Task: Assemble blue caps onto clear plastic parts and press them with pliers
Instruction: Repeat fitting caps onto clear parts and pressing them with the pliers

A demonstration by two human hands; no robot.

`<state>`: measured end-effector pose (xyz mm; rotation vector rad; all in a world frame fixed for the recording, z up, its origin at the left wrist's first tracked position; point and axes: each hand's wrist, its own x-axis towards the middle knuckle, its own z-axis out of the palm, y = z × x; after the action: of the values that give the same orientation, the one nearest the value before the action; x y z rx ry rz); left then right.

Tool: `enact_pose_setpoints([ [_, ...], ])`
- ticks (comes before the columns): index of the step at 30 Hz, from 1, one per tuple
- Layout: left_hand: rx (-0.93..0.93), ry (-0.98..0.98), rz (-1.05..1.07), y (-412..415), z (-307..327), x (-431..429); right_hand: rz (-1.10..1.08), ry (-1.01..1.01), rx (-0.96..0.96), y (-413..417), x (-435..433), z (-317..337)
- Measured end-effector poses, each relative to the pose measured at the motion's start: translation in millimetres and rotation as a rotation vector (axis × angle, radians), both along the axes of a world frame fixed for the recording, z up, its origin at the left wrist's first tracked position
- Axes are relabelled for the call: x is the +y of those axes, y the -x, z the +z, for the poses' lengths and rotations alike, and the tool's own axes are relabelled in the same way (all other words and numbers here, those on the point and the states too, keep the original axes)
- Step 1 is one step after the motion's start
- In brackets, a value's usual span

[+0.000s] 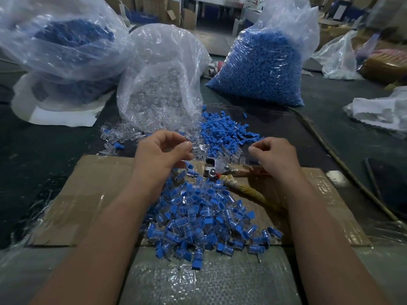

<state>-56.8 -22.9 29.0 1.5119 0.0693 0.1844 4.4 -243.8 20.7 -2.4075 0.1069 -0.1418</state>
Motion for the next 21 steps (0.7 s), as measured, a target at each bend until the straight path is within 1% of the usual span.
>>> enact_pose_setpoints([
  [2, 0.009, 0.079, -0.032, 0.9, -0.1, -2.8, 0.044, 0.062, 0.011, -7.8, 7.7, 6.0],
  [6, -0.025, -0.034, -0.037, 2.1, -2.2, -5.7, 0.127, 0.161, 0.037, -27.0, 23.1, 11.3],
  [10, 0.003, -0.003, -0.015, 1.5, -1.7, -7.2, 0.145, 0.247, 0.090, -43.9, 31.6, 4.2],
  [13, -0.014, -0.018, -0.022, 0.8, -2.7, -7.2, 0.152, 0.314, 0.161, -49.7, 32.3, -1.7],
  [18, -0.040, -0.066, -0.046, -0.8, -5.2, -6.6, 0.164, 0.269, 0.149, -47.7, 31.3, 0.1],
  [21, -0.044, -0.079, -0.015, -1.2, -6.7, -6.9, 0.163, 0.243, 0.150, -47.8, 29.1, 2.1],
])
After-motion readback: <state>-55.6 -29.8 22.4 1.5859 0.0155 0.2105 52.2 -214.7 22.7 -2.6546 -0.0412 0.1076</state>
